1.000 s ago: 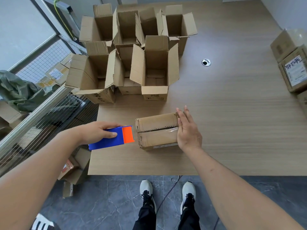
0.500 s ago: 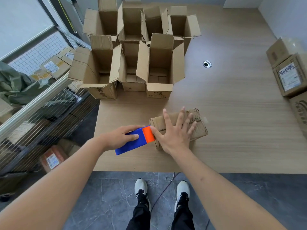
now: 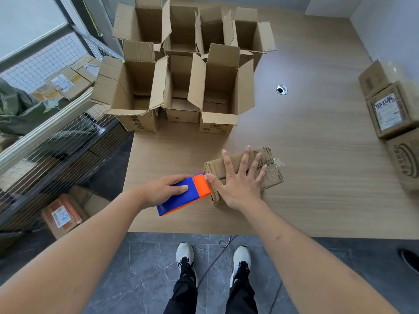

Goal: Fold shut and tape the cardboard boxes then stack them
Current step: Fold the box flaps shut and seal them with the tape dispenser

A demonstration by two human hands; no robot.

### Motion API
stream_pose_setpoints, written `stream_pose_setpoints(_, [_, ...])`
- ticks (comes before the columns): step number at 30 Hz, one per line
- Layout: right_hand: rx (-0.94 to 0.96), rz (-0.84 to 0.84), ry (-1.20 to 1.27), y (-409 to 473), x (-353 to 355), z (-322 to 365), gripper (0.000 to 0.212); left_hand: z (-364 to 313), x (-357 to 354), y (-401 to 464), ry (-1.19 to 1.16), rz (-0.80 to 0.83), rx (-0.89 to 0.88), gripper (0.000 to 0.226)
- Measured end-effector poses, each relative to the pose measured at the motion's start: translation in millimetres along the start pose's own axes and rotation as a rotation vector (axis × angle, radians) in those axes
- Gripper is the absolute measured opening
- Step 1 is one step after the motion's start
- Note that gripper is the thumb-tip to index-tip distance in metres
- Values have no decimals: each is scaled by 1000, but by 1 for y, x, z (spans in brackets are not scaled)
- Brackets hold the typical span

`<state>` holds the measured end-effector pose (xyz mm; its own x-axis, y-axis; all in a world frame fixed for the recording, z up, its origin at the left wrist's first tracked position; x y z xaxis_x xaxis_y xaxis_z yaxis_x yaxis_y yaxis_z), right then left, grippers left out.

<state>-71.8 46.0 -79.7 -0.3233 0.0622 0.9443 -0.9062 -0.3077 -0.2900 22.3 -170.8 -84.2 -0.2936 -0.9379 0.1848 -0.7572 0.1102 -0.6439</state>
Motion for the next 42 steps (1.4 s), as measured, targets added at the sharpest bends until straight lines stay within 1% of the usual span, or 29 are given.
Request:
stream_pose_setpoints(2, [-1, 5, -8, 0, 0, 1, 90, 2, 3, 4, 22, 4, 34, 26])
stream_pose_setpoints(5, [6, 10, -21, -1, 0, 0, 89, 19, 8, 5, 242, 7, 125, 19])
stream_pose_setpoints(6, [10, 10, -24, -1, -1, 0, 89, 28, 8, 2, 256, -5, 145, 19])
stream_pose_setpoints(10, [4, 0, -38, -1, -1, 1, 93, 43, 11, -6, 112, -63, 110, 28])
stream_pose_setpoints(14, [-14, -18, -61, 0, 3, 4, 100, 28, 17, -7, 57, -80, 1, 35])
stream_pose_setpoints(17, [-9, -23, -58, -1, 9, 9, 97, 18, 22, -16, 27, -96, -47, 40])
stream_pose_setpoints(22, [106, 40, -72, -5, 14, 9, 99, 7, 23, -30, -13, -98, -103, 47])
stream_pose_setpoints(26, [224, 69, -136, -18, 9, 2, 101, -2, 22, -42, -67, -112, -126, 48])
stream_pose_setpoints(28, [289, 84, -153, -22, 7, -4, 99, -6, 21, -49, -79, -126, -137, 48])
stream_pose_setpoints(31, [387, 115, -153, -26, 8, -12, 96, -13, 18, -58, -58, -161, -151, 50])
stream_pose_setpoints(34, [527, 146, -172, -27, 13, -21, 96, -23, 9, -67, -40, -231, -172, 52])
stream_pose_setpoints(36, [642, 148, -197, -29, 19, -28, 103, -28, -1, -72, -32, -278, -188, 55])
stream_pose_setpoints(38, [746, 131, -243, -32, 25, -34, 119, -34, -11, -75, -11, -308, -205, 58])
stream_pose_setpoints(40, [748, 141, -221, -36, 30, -45, 134, -40, -22, -77, 9, -320, -223, 64])
stream_pose_setpoints(41, [711, 148, -172, -38, 32, -51, 134, -43, -28, -78, 15, -323, -229, 67])
stream_pose_setpoints(42, [660, 144, -110, -41, 34, -58, 128, -46, -33, -80, 18, -327, -235, 71])
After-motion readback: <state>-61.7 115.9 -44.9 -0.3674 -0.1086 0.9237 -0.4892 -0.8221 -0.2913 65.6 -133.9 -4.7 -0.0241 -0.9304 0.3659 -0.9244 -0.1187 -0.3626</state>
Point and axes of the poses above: each hand's wrist, its own y-axis towards the middle knuckle, its own x-axis out of the back of the hand, z = x × y, the point moved 4 cm from there along y, towards the middle knuckle, and after that the axes turned 4 degrees about -z, right-handed, at the moved point
